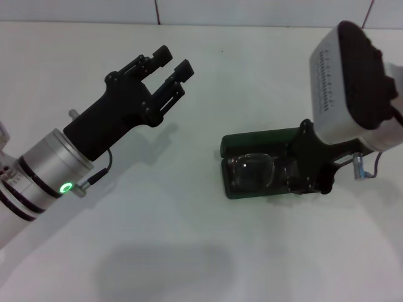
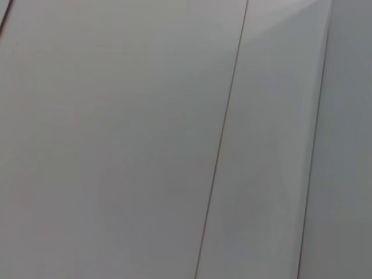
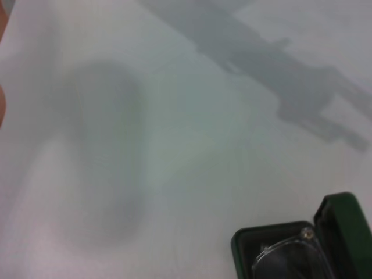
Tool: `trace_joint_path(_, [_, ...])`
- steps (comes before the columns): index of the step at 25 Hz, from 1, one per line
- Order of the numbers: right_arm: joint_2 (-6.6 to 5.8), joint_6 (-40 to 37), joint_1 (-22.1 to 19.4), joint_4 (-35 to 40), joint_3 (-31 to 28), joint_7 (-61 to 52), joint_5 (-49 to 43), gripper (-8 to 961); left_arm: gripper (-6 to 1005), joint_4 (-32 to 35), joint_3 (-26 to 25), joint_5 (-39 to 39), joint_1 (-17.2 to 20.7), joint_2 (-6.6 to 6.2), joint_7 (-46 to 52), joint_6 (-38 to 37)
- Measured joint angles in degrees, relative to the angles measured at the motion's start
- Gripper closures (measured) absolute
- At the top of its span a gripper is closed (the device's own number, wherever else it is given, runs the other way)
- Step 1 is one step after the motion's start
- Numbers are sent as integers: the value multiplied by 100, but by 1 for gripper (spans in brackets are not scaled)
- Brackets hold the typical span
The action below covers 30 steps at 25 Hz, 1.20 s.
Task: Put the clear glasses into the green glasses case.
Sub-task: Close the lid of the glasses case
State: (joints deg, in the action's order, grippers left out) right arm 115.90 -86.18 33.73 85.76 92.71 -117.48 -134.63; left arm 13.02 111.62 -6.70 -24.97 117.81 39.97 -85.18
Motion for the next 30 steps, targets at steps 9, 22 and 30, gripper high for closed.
trace_joint_path(9, [20, 640, 276, -824, 292, -4, -11, 610, 482, -36, -11, 11, -40, 26, -3, 4])
trace_joint_path(22, [-22, -148, -403, 181, -654, 594, 871, 611, 482, -74, -90, -18, -44, 18, 155, 11])
trace_joint_path(30, [-8, 182, -1564, -889, -1917, 2728, 2995, 612, 483, -370, -41, -63, -273, -2, 586, 106])
